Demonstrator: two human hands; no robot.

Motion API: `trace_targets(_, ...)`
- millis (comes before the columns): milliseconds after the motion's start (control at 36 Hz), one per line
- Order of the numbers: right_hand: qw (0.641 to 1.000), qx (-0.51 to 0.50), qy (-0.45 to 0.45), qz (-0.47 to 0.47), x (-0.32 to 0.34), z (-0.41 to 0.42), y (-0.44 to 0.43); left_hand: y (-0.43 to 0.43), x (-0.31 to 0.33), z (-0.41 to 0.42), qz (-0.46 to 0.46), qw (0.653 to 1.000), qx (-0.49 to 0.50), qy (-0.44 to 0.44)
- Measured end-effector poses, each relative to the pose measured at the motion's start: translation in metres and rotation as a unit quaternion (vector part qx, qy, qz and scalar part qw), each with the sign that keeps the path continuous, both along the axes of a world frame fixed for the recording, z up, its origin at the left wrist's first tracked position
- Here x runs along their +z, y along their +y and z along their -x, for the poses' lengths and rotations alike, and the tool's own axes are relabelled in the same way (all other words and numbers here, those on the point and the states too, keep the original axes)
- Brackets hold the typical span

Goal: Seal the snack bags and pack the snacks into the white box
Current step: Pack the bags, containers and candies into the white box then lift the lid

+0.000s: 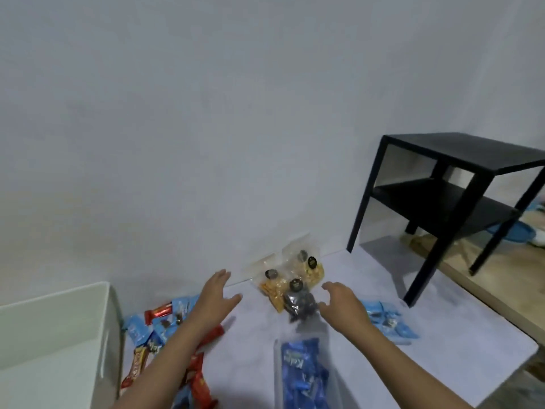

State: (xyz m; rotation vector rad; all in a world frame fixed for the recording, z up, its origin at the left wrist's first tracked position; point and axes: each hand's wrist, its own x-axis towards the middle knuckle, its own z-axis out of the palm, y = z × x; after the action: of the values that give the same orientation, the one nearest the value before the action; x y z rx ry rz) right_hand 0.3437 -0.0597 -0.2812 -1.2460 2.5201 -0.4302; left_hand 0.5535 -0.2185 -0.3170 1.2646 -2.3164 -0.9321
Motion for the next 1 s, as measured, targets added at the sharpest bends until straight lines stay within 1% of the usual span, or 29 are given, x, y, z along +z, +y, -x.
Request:
trace_targets(194,0.999,0.031,-0.014,0.007,-0.018,0.075,-0.05,-0.019,-0.026,0.073,-0.042,0.999,0.022,-0.013)
trace_targets(306,0.997,0.078,-0.025,0.018,-0.031,0.106,-0.089,-0.03,-0.042,0.093,-0.077,0.991,0.104,-0.023)
trace_targets(361,0.991,0.128,-0.038,0.032,-0.037,0.116,-0.113,-0.035,-0.05,0.1,-0.102,0.981,0.165,-0.025)
trace_targets(444,0.971,0.236,-0.031,0.038,-0.048,0.123,-0.147,-0.04,-0.064,0.112,-0.136,0.964,0.228,-0.026)
trace_targets(500,0.947,0.309,0.013,0.09,-0.059,0.124,-0.167,-0.044,-0.072,0.122,-0.143,0.957,0.251,-0.015)
trace_targets(528,0.938,0.331,0.02,0.101,-0.067,0.123,-0.175,-0.046,-0.074,0.127,-0.147,0.953,0.265,-0.006)
trace_targets(583,0.927,0.371,0.031,0.051,-0.076,0.122,-0.188,-0.053,-0.081,0.137,-0.152,0.943,0.297,0.012)
trace_targets(639,0.91,0.404,0.091,0.029,-0.085,0.123,-0.197,-0.06,-0.09,0.145,-0.158,0.934,0.32,0.024)
trace_targets(694,0.89,0.424,0.166,0.023,-0.093,0.125,-0.203,-0.067,-0.099,0.152,-0.176,0.922,0.342,0.037)
trace_targets(750,0.876,0.421,0.229,0.066,-0.097,0.126,-0.205,-0.074,-0.104,0.159,-0.197,0.91,0.36,0.055)
trace_targets(806,0.862,0.424,0.253,0.112,-0.103,0.129,-0.205,-0.08,-0.108,0.165,-0.208,0.894,0.387,0.086)
trace_targets(889,0.865,0.409,0.25,0.147,-0.102,0.132,-0.205,-0.089,-0.114,0.166,-0.218,0.866,0.424,0.149)
trace_targets(917,0.863,0.413,0.243,0.16,-0.105,0.134,-0.206,-0.09,-0.113,0.165,-0.217,0.863,0.424,0.168)
trace_targets(944,0.866,0.417,0.225,0.162,-0.105,0.136,-0.205,-0.09,-0.113,0.163,-0.21,0.866,0.416,0.181)
trace_targets(1000,0.878,0.414,0.168,0.171,-0.105,0.14,-0.203,-0.089,-0.11,0.158,-0.19,0.887,0.377,0.186)
